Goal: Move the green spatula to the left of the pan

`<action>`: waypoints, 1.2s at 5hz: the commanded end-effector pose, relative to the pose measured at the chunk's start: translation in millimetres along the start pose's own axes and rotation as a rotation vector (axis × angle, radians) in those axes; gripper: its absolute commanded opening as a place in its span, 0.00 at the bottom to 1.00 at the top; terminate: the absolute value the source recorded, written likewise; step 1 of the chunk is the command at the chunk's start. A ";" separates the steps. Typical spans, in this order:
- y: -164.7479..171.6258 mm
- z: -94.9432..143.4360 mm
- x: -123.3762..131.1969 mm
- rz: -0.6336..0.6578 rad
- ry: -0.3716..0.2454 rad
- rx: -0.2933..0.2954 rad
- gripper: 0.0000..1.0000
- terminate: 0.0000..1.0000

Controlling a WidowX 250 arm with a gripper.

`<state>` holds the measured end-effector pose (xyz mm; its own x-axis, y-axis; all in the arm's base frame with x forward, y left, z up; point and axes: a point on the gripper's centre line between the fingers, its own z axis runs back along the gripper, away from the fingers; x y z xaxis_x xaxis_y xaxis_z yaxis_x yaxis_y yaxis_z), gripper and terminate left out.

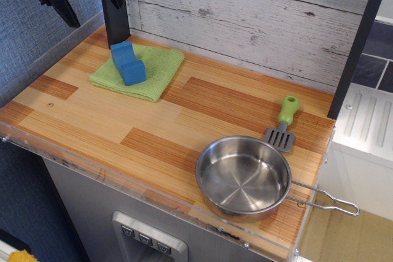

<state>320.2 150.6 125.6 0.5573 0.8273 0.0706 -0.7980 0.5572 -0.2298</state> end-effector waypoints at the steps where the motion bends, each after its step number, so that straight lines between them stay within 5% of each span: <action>1: 0.0 0.0 0.0 0.000 0.000 0.000 1.00 0.00; 4: -95.6 -29.1 -45.5 -0.687 0.064 0.000 1.00 0.00; 6: -158.1 -56.8 -104.1 -0.892 0.091 -0.016 1.00 0.00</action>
<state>404.1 -32.1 76.7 0.9946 0.0582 0.0857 -0.0459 0.9891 -0.1396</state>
